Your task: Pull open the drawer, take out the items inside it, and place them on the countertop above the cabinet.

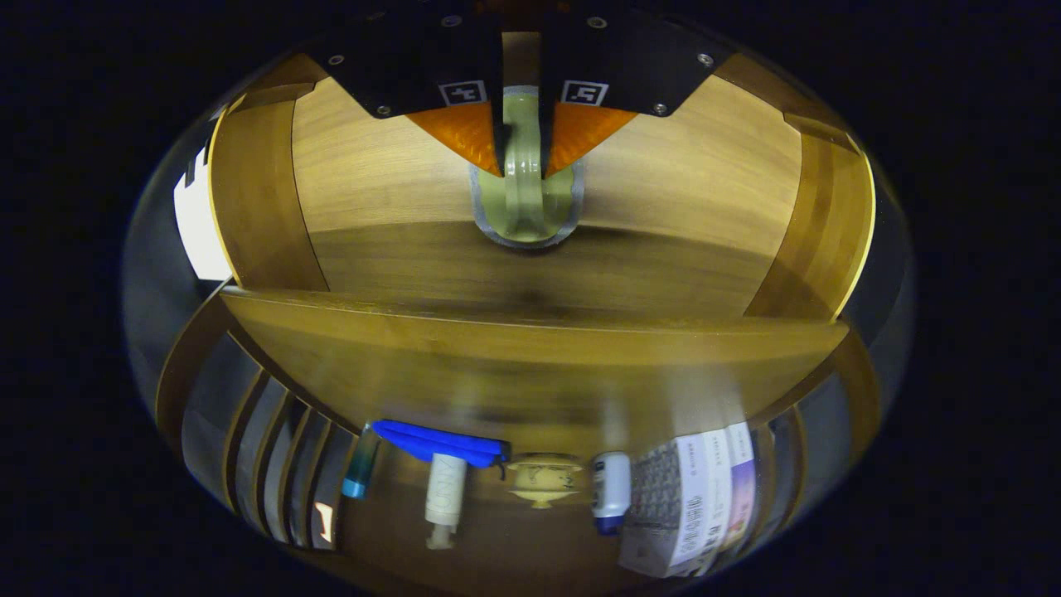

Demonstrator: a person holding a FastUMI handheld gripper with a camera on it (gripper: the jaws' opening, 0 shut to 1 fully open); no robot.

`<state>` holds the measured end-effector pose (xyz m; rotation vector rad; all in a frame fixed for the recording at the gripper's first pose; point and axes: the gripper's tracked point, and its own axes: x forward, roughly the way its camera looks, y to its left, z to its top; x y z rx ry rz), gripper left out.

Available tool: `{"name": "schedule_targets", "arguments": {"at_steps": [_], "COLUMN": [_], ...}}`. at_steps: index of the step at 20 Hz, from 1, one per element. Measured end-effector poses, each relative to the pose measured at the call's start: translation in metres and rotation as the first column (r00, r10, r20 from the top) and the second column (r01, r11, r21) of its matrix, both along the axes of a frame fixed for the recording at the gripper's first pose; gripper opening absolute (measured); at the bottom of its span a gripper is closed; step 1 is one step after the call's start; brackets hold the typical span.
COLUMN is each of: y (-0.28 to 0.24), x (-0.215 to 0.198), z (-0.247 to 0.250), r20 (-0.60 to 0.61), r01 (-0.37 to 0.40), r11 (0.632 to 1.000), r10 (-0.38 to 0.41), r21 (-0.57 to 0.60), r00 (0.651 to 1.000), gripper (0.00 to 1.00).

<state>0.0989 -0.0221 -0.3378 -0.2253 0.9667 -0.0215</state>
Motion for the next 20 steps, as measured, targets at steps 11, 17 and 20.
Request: {"name": "schedule_targets", "arguments": {"at_steps": [11, 17, 20], "y": [0.025, 0.028, 0.032], "x": [-0.023, 0.005, 0.039], "z": [0.081, 0.143, 0.158], "r20": [0.226, 0.359, 0.395], "r01": [-0.015, -0.014, -0.028], "r11": [1.0, 1.0, 1.0], "r10": [0.018, 0.012, 0.021], "r21": [-0.016, 0.003, 0.012], "r00": [0.974, 0.933, 0.918], "gripper": [0.18, 0.18, 0.18]}}
